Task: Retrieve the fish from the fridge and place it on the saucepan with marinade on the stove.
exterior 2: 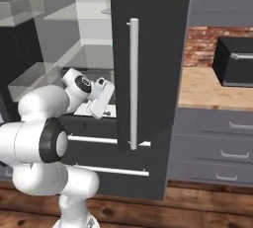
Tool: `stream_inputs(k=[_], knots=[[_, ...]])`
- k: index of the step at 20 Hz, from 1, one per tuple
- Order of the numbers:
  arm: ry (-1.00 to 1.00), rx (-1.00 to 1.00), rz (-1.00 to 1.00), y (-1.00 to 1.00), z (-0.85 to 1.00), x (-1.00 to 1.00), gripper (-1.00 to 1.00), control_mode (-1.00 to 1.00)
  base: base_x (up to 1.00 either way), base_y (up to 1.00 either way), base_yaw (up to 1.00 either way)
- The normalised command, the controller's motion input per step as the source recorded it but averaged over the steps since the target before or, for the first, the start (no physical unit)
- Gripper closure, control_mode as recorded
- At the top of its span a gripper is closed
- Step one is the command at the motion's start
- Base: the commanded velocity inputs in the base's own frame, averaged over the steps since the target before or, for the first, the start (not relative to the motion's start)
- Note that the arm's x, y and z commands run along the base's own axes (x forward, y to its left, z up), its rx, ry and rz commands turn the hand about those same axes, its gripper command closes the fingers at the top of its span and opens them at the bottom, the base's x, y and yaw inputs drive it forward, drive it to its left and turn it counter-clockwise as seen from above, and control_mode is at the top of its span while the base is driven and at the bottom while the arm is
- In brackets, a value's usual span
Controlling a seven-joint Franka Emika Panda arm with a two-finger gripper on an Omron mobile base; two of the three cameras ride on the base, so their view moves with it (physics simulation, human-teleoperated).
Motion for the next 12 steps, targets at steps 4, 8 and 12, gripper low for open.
stream_inputs(k=[4, 8, 12], knots=[[0.0, 0.0, -0.13, -1.0, -0.24, -0.27, -1.0, -1.0, 0.0, 0.0, 0.0], [0.0, 0.0, -0.17, -1.0, -0.24, -0.75, -1.0, -1.0, 0.0, 0.0, 0.0], [0.0, 0.0, -0.17, -1.0, -0.15, -0.77, -1.0, -1.0, 0.0, 0.0, 0.0]])
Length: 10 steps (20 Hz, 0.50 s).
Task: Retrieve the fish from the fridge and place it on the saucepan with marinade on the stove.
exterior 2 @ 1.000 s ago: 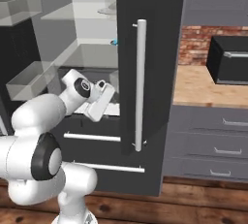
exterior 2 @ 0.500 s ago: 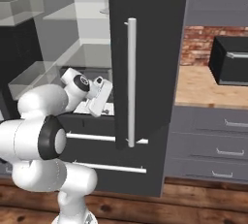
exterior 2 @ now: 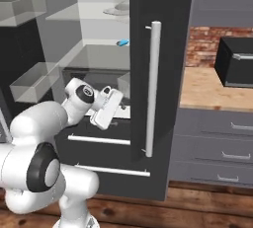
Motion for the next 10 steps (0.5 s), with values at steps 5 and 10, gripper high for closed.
stream_inputs(k=[5, 10], knots=[[0.0, 0.0, -0.17, -1.0, -0.02, -0.78, -1.0, -1.0, 0.0, 0.0, 0.0], [0.01, 0.0, -0.17, -1.0, 0.0, -0.65, -1.0, -1.0, 0.0, 0.0, 0.0]])
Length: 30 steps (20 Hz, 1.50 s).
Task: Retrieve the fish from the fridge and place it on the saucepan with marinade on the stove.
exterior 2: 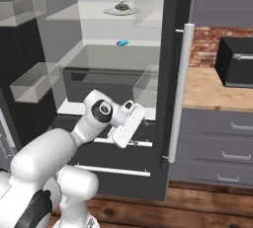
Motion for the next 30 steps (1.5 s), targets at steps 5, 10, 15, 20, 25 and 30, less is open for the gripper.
stream_inputs(k=[5, 10, 15, 20, 25, 30], knots=[[0.07, 0.0, -0.15, -1.0, 0.0, -0.32, -1.0, -1.0, 0.0, 0.0, 0.0], [0.02, 0.01, -0.03, -0.7, 0.0, -0.05, -1.0, -1.0, 0.0, 0.0, 0.0], [0.0, 0.02, -0.01, -0.71, 0.0, 0.0, -1.0, -1.0, 0.0, 0.0, 0.0], [0.03, 0.0, -0.06, -0.97, 0.0, 0.01, -1.0, -1.0, 0.0, 0.0, 0.0], [0.0, 0.07, 0.0, -0.66, 0.0, -0.02, -1.0, -1.0, 0.0, 0.0, 0.0], [-0.08, 0.24, 0.0, -0.3, 0.0, -0.79, -1.0, -1.0, 0.0, 0.0, 0.0]])
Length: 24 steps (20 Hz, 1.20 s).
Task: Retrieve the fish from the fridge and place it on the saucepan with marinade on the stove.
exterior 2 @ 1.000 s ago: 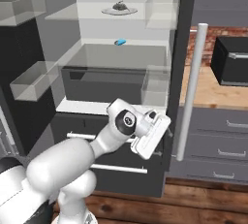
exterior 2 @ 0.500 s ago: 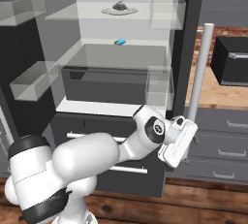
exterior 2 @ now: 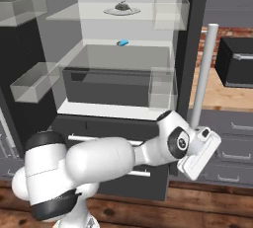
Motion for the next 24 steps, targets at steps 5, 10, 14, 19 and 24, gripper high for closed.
stream_inputs(k=[5, 10, 14, 19, 24], knots=[[-0.22, 0.2, 0.0, 0.08, 0.17, -1.0, -1.0, -1.0, 0.0, 0.0, 0.0], [-0.39, 0.15, 0.0, 0.33, 0.75, -0.91, -1.0, -1.0, 0.0, 0.0, 0.0], [-0.34, 0.2, 0.02, 0.67, 0.52, 0.08, -1.0, -1.0, 0.0, 0.0, 0.0], [-0.2, 0.14, 0.03, 0.81, 0.26, 0.49, -1.0, -1.0, 0.0, 0.0, 0.0], [-0.01, 0.27, -0.03, 0.3, 0.02, 0.3, -1.0, -1.0, 0.0, 0.0, 0.0]])
